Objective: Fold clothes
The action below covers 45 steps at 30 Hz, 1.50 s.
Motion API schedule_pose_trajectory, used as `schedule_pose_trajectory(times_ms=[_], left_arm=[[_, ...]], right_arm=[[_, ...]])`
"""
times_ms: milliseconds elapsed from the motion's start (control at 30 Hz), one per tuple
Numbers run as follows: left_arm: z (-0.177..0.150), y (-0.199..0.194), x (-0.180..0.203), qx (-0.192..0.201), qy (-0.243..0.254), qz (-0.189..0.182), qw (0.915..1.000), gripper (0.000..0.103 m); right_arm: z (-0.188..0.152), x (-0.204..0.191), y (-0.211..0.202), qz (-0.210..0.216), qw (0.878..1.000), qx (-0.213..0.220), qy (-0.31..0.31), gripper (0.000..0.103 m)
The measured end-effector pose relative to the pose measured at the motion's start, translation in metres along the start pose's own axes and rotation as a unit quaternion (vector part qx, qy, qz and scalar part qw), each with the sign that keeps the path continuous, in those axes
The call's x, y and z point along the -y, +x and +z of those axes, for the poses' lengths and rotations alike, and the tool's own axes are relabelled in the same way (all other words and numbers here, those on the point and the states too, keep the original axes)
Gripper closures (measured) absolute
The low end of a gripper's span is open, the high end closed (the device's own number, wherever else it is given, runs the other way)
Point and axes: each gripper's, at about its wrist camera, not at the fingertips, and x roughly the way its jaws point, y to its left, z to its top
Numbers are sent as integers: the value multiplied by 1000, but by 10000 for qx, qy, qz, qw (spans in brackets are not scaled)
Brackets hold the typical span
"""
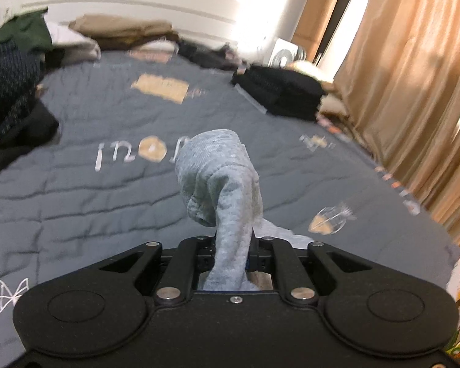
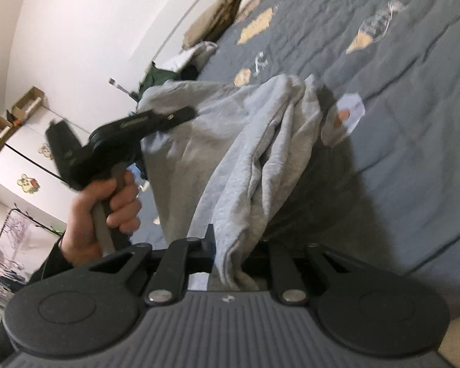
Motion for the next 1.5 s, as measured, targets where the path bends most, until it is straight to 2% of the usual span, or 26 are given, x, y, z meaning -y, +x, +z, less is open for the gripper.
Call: schedule_pose_trajectory(times_ms=[267, 433, 733, 900, 1067, 1267, 1500], left_arm=[[-4, -67, 62, 484, 26, -31, 9988, 94], [-14, -98, 95, 775, -34, -43, 9970, 94], [-27, -134, 138, 1135, 11, -92, 9935, 94], [-32, -124, 158, 1133, 12, -158, 9934, 94], [-38, -91, 183, 973, 89, -189, 9950, 94], [-43, -44, 217, 732, 201, -195, 9969, 94], [-37, -18, 271, 777, 317, -129, 9964, 94]], right_arm=[[2, 6, -47, -6, 9998, 107, 171, 90], [2, -17, -80, -69, 9994, 56, -333, 90], [-3, -15, -132, -71, 9983, 175, -555, 90], [-3, 3, -147, -34, 9986, 194, -488, 90], [5, 34, -161, -35, 9992, 221, -340, 90], [27, 84, -176, 3, 9997, 240, -17, 90], [58, 122, -211, 73, 9986, 524, 71, 90]])
